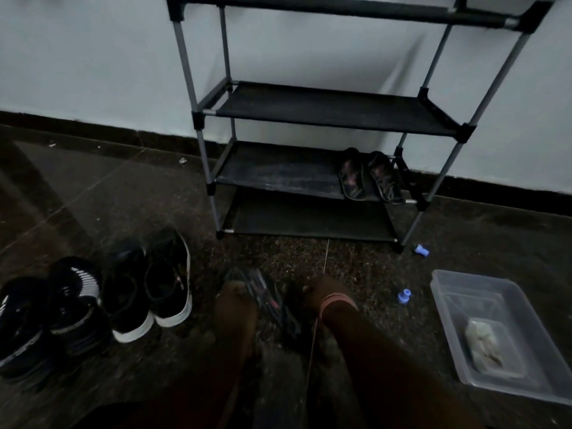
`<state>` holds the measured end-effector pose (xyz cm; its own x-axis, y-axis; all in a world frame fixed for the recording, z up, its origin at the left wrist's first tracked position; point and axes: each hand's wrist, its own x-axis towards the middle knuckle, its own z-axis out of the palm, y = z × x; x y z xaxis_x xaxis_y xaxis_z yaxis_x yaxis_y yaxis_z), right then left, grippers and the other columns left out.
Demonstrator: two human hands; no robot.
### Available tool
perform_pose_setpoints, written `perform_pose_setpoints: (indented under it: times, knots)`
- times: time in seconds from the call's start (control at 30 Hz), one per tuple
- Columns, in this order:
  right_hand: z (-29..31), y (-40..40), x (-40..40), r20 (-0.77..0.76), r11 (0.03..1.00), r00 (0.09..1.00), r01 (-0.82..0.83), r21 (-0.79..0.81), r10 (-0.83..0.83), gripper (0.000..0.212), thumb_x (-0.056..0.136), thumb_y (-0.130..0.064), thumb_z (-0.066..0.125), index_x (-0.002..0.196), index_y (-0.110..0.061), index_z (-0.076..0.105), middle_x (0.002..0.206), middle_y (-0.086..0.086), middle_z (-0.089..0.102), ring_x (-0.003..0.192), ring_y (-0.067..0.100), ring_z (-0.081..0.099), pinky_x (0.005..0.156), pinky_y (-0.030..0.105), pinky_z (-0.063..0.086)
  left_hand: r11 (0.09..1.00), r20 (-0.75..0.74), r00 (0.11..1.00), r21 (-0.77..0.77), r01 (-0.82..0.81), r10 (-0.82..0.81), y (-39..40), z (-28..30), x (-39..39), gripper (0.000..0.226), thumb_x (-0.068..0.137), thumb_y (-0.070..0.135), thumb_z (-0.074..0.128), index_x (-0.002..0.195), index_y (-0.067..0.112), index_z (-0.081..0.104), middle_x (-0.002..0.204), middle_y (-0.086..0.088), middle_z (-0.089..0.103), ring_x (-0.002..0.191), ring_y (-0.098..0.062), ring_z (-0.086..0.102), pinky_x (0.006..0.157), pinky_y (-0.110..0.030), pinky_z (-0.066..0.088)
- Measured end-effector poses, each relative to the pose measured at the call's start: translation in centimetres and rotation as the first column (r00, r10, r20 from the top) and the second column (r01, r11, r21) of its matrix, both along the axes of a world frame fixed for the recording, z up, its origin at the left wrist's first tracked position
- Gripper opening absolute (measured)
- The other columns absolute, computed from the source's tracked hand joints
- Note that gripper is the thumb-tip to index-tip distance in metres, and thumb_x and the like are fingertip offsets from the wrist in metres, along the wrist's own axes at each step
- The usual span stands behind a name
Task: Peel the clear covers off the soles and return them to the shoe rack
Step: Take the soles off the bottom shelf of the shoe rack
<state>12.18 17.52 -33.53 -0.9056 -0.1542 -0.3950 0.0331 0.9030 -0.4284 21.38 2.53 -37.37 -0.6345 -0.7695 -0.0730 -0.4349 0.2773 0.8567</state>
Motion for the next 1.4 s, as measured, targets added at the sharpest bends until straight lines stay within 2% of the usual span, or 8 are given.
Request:
perform_pose_setpoints:
  times: [0.1,0.2,0.3,0.53,0.77,0.83,1.07,1.4]
  knots:
    - [2.4,1.6,-4.4,-0.071,0.999,0.997,0.037,-0.033,-0.039,0.045,0.094,-0.042,0.055,0.118,-0.007,0.067,0.124,0.017,0.065,0.115,0.031,0.062,0.095,0.033,0.049,0.989,-0.004,0.997,0.127,0.079,-0.079,1.7,3.0,-4.9,0.017,0.092,0.005,0.059,0.099,0.018,0.068,0.099,-0.008,0.071,0.095,-0.033,0.07,0.079,-0.035,0.057]
    - [4.7,3.5,-9.3,-0.187,0.943,0.935,0.263,-0.205,-0.301,0.05,0.094,-0.044,0.055,0.113,0.001,0.064,0.12,0.023,0.065,0.115,0.036,0.061,0.094,0.033,0.048,0.952,-0.031,0.983,0.248,0.182,-0.179,3.3,3.9,-11.2,0.01,0.088,0.015,0.061,0.095,0.022,0.067,0.1,-0.008,0.073,0.098,-0.032,0.069,0.091,-0.042,0.057]
    - [6.2,5.7,-13.7,-0.193,0.807,0.817,0.446,-0.387,-0.543,0.052,0.096,-0.041,0.053,0.118,0.005,0.062,0.125,0.025,0.062,0.119,0.037,0.058,0.097,0.034,0.046,0.875,-0.071,0.961,0.401,0.272,-0.267,5.5,5.3,-17.0,0.011,0.09,0.025,0.056,0.094,0.021,0.066,0.104,-0.015,0.074,0.096,-0.034,0.072,0.091,-0.054,0.059]
    - [6.0,8.9,-19.6,-0.015,0.446,0.57,0.626,-0.64,-0.822,0.068,0.093,-0.038,0.062,0.139,0.007,0.04,0.141,0.025,0.049,0.13,0.036,0.05,0.105,0.036,0.039,0.571,-0.19,0.971,0.786,0.239,-0.145,12.1,9.8,-25.7,0.041,0.094,0.04,0.071,0.11,0.003,0.063,0.095,-0.017,0.066,0.081,-0.026,0.07,0.064,-0.032,0.061]
    - [6.1,8.3,-18.9,0.194,0.294,0.678,0.534,-0.793,-0.709,0.026,0.099,-0.002,0.048,0.122,0.012,0.051,0.094,0.022,0.062,0.081,0.024,0.071,0.034,0.01,0.035,0.449,-0.205,0.975,0.865,0.223,-0.089,12.1,9.2,-27.2,0.034,0.102,0.003,0.056,0.133,-0.01,0.053,0.134,-0.026,0.061,0.121,-0.035,0.064,0.085,-0.032,0.057]
    - [6.1,7.7,-17.6,0.275,0.128,0.638,0.51,-0.851,-0.719,0.019,0.097,0.006,0.044,0.116,0.002,0.048,0.07,0.018,0.055,0.04,0.013,0.062,0.032,0.018,0.044,0.459,-0.237,0.968,0.853,0.246,-0.078,11.2,8.7,-26.4,0.033,0.097,0.002,0.064,0.128,-0.006,0.056,0.126,-0.023,0.065,0.109,-0.032,0.069,0.075,-0.029,0.06]
    - [1.9,6.5,-9.6,0.492,-0.133,0.61,0.537,-0.833,-0.621,0.02,0.098,0.003,0.045,0.09,-0.015,0.047,0.064,0.018,0.057,0.041,0.019,0.055,0.04,0.027,0.049,0.481,-0.304,0.948,0.82,0.309,-0.09,11.1,3.8,-17.9,0.047,0.084,0.005,0.081,0.124,0.01,0.057,0.109,-0.021,0.074,0.095,-0.033,0.075,0.071,-0.032,0.062]
    - [-3.3,7.3,4.2,0.607,-0.135,0.473,0.708,-0.693,-0.639,0.023,0.097,0.003,0.042,0.082,-0.014,0.044,0.049,0.016,0.053,0.028,0.017,0.045,0.034,0.023,0.042,0.491,-0.176,0.98,0.864,0.11,0.089,14.1,-2.5,-2.5,0.032,0.094,-0.013,0.054,0.125,-0.002,0.054,0.1,-0.032,0.07,0.075,-0.034,0.068,0.056,-0.031,0.059]
